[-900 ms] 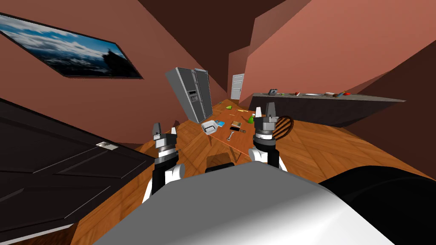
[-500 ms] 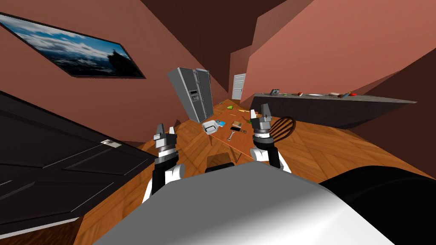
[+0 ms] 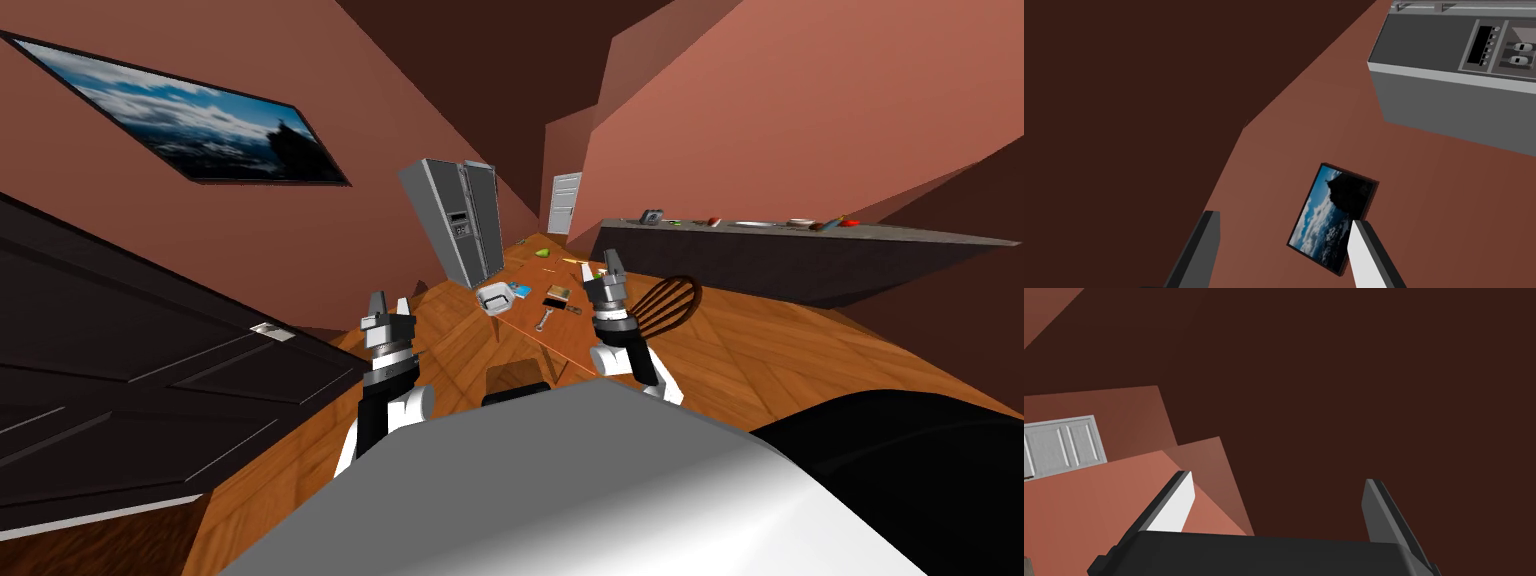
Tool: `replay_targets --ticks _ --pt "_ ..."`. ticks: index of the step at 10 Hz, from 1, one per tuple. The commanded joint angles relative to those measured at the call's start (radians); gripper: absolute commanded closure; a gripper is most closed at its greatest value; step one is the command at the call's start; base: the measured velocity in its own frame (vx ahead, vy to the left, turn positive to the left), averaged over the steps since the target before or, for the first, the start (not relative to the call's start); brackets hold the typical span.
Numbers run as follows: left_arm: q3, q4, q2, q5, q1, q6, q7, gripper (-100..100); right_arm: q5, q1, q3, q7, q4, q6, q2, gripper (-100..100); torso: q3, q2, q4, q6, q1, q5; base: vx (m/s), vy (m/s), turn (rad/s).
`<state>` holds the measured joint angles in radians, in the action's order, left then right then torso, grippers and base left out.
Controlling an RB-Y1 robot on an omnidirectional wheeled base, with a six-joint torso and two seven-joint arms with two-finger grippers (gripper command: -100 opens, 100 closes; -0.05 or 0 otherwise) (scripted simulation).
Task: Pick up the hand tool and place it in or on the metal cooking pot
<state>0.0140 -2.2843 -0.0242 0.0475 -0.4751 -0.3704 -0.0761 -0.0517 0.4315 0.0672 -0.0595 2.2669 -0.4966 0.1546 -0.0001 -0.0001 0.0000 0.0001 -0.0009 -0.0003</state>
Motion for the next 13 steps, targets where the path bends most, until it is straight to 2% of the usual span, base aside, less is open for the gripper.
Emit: replay_targets --ticks 1,2,3,4,5,7,8,9,10,12,13 --pt "0.000 0.000 0.000 0.000 0.000 0.000 0.000 0 -0.019 -0.012 0.015 -0.050 -0.033 0.038 0.032 -100 0.000 0.000 0.000 0.000 0.000 0.000 -0.005 -0.009 0.071" --pt "0.000 0.000 0.000 0.000 0.000 0.000 0.000 0 -0.019 -0.012 0.015 -0.071 -0.033 0.038 0.032 -100 0.000 0.000 0.000 0.000 0.000 0.000 -0.003 -0.010 0.039" --pt "0.000 0.000 0.000 0.000 0.000 0.000 0.000 0 -0.037 -0.027 0.029 -0.104 -0.066 0.078 0.058 -100 0.000 0.000 0.000 0.000 0.000 0.000 -0.001 -0.009 0.092" --pt "0.000 0.000 0.000 0.000 0.000 0.000 0.000 0 -0.037 -0.027 0.029 -0.133 -0.066 0.078 0.058 -100 0.000 0.000 0.000 0.000 0.000 0.000 -0.002 -0.010 0.040" --pt "0.000 0.000 0.000 0.000 0.000 0.000 0.000 0 -0.056 -0.043 0.045 -0.164 -0.101 0.121 0.082 -100 0.000 0.000 0.000 0.000 0.000 0.000 -0.003 -0.009 0.090" --pt "0.000 0.000 0.000 0.000 0.000 0.000 0.000 0 -0.056 -0.043 0.045 -0.200 -0.101 0.121 0.082 -100 0.000 0.000 0.000 0.000 0.000 0.000 -0.002 -0.009 0.019" --pt "0.000 0.000 0.000 0.000 0.000 0.000 0.000 0 -0.076 -0.060 0.061 -0.241 -0.139 0.167 0.105 -100 0.000 0.000 0.000 0.000 0.000 0.000 0.000 -0.006 0.083" --pt "0.000 0.000 0.000 0.000 0.000 0.000 0.000 0 -0.076 -0.060 0.061 -0.265 -0.139 0.167 0.105 -100 0.000 0.000 0.000 0.000 0.000 0.000 0.000 -0.009 0.060" --pt "0.000 0.000 0.000 0.000 0.000 0.000 0.000 0 -0.097 -0.077 0.077 -0.295 -0.178 0.205 0.127 -100 0.000 0.000 0.000 0.000 0.000 0.000 0.000 -0.011 0.113" --pt "0.000 0.000 0.000 0.000 0.000 0.000 0.000 0 -0.097 -0.077 0.077 -0.344 -0.178 0.216 0.127 -100 0.000 0.000 0.000 0.000 0.000 0.000 0.000 -0.009 0.025" --pt "0.000 0.000 0.000 0.000 0.000 0.000 0.000 0 -0.118 -0.095 0.095 -0.375 -0.219 0.267 0.147 -100 0.000 0.000 0.000 0.000 0.000 0.000 0.000 -0.005 0.080"
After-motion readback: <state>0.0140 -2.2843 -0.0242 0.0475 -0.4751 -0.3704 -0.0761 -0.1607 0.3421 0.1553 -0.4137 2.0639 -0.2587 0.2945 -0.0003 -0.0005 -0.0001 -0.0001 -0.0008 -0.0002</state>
